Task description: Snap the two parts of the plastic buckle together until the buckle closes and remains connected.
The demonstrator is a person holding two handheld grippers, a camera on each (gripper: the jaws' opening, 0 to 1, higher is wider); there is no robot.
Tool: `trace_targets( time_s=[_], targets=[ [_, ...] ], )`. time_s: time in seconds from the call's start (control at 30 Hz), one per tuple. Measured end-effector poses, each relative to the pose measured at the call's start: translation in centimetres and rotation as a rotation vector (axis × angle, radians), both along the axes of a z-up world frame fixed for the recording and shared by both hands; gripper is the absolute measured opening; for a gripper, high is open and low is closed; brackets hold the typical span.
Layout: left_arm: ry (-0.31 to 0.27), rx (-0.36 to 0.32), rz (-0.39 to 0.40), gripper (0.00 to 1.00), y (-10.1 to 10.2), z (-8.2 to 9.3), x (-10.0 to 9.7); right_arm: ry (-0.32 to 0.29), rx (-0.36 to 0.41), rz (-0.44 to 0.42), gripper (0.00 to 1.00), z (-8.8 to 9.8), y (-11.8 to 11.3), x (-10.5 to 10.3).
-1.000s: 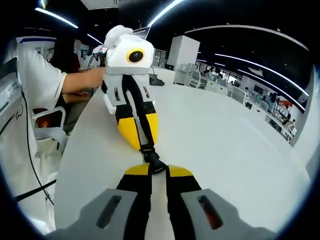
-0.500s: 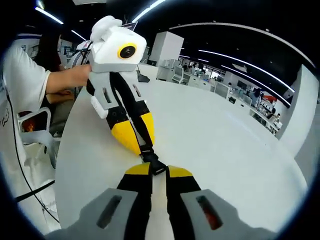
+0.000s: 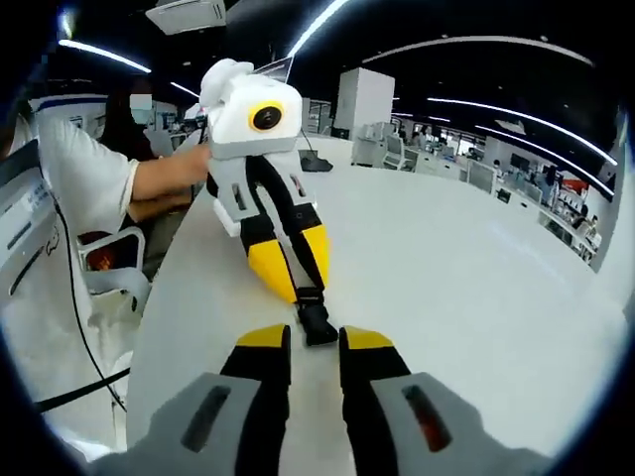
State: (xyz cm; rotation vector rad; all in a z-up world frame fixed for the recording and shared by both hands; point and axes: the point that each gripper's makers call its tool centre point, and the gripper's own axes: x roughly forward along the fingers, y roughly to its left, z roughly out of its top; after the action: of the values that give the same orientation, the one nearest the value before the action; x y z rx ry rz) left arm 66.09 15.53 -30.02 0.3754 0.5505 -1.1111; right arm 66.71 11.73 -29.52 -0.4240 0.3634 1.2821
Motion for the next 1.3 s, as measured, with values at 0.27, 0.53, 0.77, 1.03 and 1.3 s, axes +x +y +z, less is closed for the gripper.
trace_targets(
  time_s=[0.27,0.53,0.77,1.03,1.3],
  targets=[
    [0.035,-0.056,0.03,0.11,0.0,-0.1,0.0,-0.017,0.022,0.057,0.11,-0.2,0.2,1.0],
    [0.022,-0.03,0.06,0.1,0.0,0.0,-0.1,-0.001,0.043,0.054,0.09,-0.3,0.8,0.8],
    [0.034,-0.06,0.028,0.1,-1.1,0.1,-0.7,-0.004,0.026,0.136,0.08,-0.2,1.4,0.4],
    [0.022,-0.016,0.048,0.1,-0.4,0.2,-0.2,-0.001,0.013,0.179,0.09,-0.3,1.5,0.3],
    [-0.02,-0.036,0.028,0.12,-0.5,0.1,-0.8,0.016,0.056,0.192,0.1,-0.3,1.3,0.1]
  ],
)
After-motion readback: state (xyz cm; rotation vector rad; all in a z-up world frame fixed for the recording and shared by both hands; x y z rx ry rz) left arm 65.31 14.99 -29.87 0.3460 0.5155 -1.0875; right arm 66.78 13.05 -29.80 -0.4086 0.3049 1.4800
